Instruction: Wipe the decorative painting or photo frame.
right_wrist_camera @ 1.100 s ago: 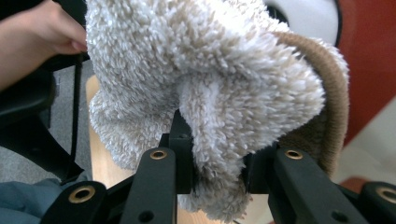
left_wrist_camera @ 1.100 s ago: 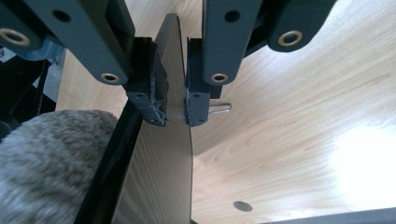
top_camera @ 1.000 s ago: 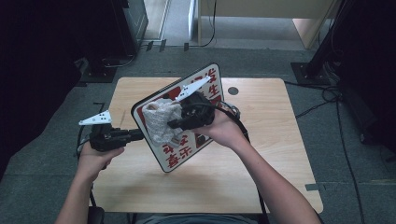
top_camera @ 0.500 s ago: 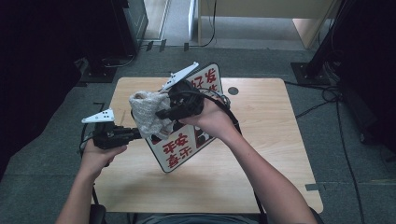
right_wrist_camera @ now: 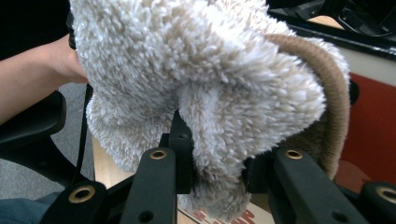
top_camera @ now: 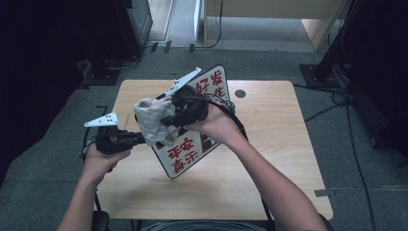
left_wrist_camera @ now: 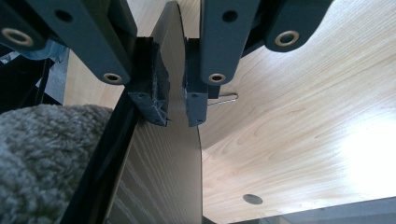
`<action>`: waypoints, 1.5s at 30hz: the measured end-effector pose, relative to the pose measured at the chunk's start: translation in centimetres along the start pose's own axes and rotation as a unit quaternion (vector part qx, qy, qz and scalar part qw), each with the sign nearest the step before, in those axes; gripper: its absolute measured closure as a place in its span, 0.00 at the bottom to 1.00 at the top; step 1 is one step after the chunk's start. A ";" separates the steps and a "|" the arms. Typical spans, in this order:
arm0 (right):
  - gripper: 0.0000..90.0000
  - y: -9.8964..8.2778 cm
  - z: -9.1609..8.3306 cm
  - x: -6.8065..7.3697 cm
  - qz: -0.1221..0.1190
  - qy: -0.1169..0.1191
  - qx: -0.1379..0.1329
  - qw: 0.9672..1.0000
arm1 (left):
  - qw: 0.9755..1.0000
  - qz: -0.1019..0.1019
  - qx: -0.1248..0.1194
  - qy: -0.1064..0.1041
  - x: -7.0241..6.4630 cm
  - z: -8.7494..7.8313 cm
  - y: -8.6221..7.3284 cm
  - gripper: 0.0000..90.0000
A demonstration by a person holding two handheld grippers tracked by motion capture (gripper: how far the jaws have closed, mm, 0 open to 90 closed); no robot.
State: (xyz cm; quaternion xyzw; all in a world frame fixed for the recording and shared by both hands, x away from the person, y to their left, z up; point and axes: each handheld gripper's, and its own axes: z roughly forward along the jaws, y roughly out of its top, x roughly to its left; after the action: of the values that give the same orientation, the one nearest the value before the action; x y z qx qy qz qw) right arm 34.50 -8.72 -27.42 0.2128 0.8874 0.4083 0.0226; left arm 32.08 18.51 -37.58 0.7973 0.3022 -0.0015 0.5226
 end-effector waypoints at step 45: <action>0.78 -6.0 3.9 0.1 0.004 0.017 0.022 1.000 | 1.000 0.004 0.004 0.005 -0.1 -0.1 0.0 0.88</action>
State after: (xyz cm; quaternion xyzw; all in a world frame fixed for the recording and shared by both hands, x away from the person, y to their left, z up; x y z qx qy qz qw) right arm 33.06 -9.35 -34.36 0.2099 0.8957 0.3921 0.0016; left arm 31.97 18.60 -37.51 0.8008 0.3013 0.0030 0.5176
